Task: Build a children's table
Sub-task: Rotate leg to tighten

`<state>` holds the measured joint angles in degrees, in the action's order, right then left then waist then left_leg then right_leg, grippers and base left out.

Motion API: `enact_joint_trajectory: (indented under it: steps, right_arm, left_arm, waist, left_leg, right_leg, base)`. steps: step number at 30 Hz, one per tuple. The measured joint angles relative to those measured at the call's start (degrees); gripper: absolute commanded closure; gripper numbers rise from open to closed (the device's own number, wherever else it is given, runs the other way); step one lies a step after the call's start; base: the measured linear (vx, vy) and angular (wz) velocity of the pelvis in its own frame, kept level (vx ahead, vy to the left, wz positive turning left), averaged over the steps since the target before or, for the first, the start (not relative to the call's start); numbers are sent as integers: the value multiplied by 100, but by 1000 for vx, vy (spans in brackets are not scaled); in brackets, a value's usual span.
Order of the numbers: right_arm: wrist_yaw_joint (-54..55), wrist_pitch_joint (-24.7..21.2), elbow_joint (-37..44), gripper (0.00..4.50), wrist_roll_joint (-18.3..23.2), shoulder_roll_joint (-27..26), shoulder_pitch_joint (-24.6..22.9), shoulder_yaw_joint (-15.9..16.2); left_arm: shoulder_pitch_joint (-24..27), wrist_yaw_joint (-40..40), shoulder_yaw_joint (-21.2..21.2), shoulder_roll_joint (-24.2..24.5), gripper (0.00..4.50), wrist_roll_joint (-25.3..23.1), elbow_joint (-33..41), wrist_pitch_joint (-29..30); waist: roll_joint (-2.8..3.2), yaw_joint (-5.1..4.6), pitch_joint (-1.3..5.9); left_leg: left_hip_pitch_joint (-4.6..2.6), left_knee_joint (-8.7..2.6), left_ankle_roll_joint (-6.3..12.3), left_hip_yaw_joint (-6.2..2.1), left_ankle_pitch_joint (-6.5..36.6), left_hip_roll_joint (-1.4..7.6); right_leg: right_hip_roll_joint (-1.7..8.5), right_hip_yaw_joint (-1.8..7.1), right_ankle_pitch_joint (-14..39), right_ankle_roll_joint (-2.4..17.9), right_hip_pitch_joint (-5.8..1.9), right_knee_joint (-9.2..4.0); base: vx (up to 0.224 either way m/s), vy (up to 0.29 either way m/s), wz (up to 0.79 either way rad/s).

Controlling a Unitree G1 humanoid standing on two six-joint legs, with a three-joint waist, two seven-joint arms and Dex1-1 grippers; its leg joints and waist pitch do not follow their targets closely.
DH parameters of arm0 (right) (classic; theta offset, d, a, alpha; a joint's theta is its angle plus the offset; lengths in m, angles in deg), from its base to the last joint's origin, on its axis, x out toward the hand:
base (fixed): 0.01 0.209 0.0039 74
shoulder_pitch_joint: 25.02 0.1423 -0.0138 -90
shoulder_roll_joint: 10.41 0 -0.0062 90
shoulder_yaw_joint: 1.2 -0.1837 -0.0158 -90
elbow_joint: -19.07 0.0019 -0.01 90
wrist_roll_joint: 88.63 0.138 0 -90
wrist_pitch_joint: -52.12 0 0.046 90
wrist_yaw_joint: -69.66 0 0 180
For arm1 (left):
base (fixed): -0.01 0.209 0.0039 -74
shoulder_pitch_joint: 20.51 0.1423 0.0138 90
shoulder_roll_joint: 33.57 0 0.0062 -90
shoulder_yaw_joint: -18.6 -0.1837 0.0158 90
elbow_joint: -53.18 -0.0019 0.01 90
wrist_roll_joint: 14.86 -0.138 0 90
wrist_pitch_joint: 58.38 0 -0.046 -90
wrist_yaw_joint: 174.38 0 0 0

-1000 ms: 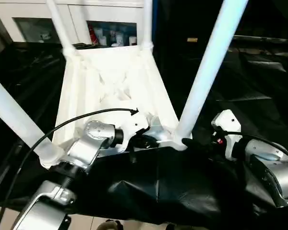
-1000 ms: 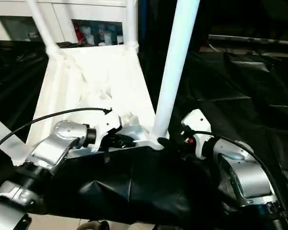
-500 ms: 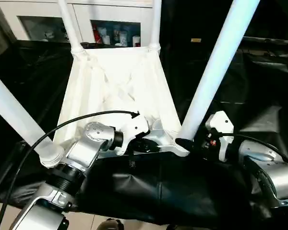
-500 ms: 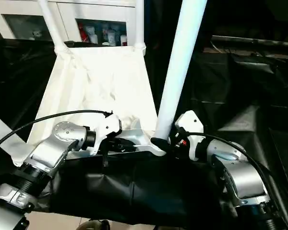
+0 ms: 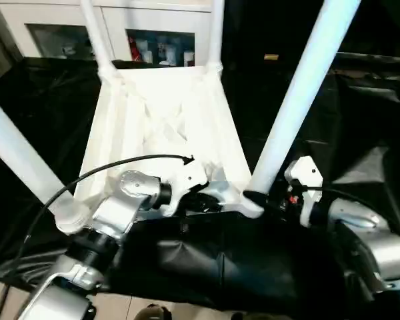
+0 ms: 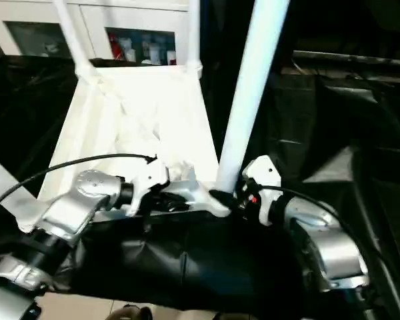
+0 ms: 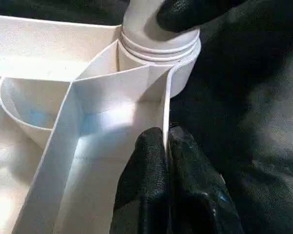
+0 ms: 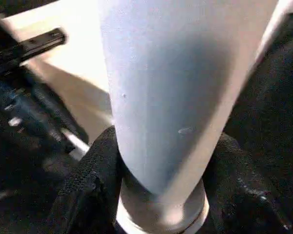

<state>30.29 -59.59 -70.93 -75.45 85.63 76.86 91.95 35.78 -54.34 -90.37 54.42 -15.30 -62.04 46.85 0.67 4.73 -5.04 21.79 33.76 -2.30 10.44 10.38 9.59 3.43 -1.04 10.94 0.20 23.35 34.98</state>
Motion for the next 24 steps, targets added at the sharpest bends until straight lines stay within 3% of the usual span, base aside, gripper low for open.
enact_joint_trajectory:
  steps: [3,10,14,17,24]
  right_arm:
    - [1417,-53,-466,257,-337,-884,291,-205]
    - [3160,-103,-1167,257,-867,-1664,895,-309]
    - [3311,11,-1343,257,-931,-1752,1047,-360]
    - [3277,107,-1369,188,-915,-1775,1053,-397]
    - [2546,182,-1352,145,-809,-1464,969,-266]
  left_arm:
    - [-326,876,110,-519,450,-181,-593,187]
    - [-716,2030,246,-1200,450,-268,-1245,413]
    - [-772,2150,291,-1293,450,-274,-1338,410]
    - [-774,2108,279,-1264,450,-274,-1328,353]
    - [-698,1792,285,-990,450,-271,-1171,206]
  waist:
    - [-26,-84,12]
    - [-40,-158,22]
    - [-44,-153,32]
    - [-48,-142,31]
    - [-50,-192,25]
  left_leg:
    - [-60,1,-14,0,-8,0]
    - [-69,0,-16,0,-9,-15]
    - [-67,-9,-15,0,-8,-15]
    - [-66,-25,-15,0,-8,-14]
    - [-55,-50,-16,0,-9,-9]
  right_leg:
    - [0,2,3,-6,-42,1]
    - [6,18,19,-31,-59,-15]
    - [6,18,16,-27,-61,-21]
    - [5,15,-3,-4,-53,-19]
    - [-1,10,-6,-7,-23,-14]
  base:
    - [0,0,0]
    - [0,0,0]
    - [0,0,0]
    - [0,0,0]
    - [0,0,0]
